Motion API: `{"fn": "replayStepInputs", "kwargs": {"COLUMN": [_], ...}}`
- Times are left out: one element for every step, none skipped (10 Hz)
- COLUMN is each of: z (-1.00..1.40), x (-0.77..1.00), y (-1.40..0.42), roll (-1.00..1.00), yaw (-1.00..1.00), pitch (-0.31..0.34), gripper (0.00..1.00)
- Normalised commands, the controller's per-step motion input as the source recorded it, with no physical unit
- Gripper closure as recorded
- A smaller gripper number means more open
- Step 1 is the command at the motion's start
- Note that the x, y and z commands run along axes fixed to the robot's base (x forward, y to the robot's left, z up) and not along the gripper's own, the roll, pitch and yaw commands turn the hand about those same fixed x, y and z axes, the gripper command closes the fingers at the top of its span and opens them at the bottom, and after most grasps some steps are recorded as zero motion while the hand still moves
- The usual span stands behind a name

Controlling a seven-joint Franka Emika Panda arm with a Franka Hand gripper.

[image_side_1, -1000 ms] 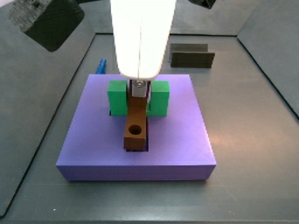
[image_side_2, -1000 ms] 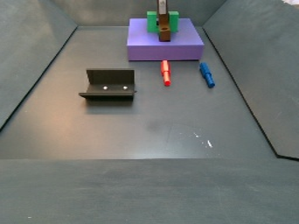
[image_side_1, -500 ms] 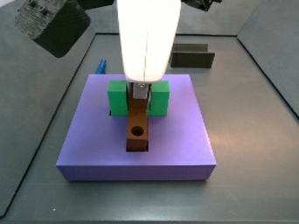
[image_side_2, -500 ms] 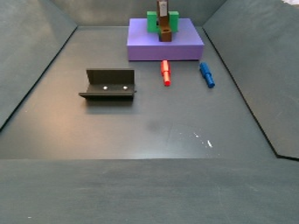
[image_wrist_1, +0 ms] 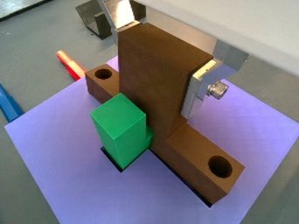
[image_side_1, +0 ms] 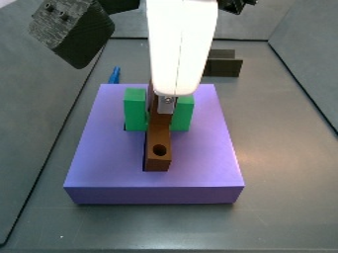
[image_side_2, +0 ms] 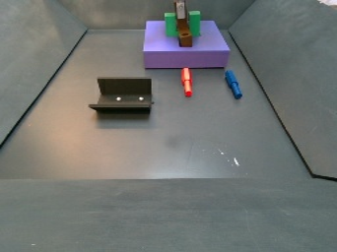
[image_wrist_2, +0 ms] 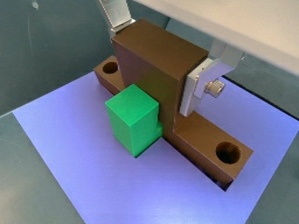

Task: Pick up the brown object. Move up. Move to above the board. Insert the brown object.
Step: Insert the brown object.

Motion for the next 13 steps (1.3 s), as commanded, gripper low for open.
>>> {"fn": "replayStepInputs", "kwargs": {"z": [-0.26, -0.17, 0.00, -0.09, -0.21, -0.28, -0.27, -0.26, -0.29, -0.21, 0.00, 0.17, 0.12], "x": [-0.01, -0.10, -0.26, -0.17, -0.08, -0.04, 0.00, 0.00, 0.00, 0.00, 0.00, 0.00, -0.12], "y": [0.02, 0.00, 0.00, 0.03, 0.03, 0.05, 0.00, 0.00, 0.00, 0.00, 0.00, 0.00, 0.00], "roll": [-0.09, -0.10, -0.15, -0.09, -0.06, -0.04, -0.02, -0.04, -0.03, -0.01, -0.03, -0.03, -0.03], "yaw": [-0.17, -0.13, 0.00, 0.00, 0.00, 0.00, 0.00, 0.00, 0.00, 0.00, 0.03, 0.05, 0.04], "pitch": [-0.099, -0.113, -0.116, -0.143, -0.264, -0.307, -0.260, -0.253, -0.259, -0.269, -0.283, -0.234, -0.300], "gripper": [1.00, 1.00, 1.00, 1.00, 1.00, 1.00, 1.00, 1.00, 1.00, 1.00, 1.00, 1.00, 1.00]}}
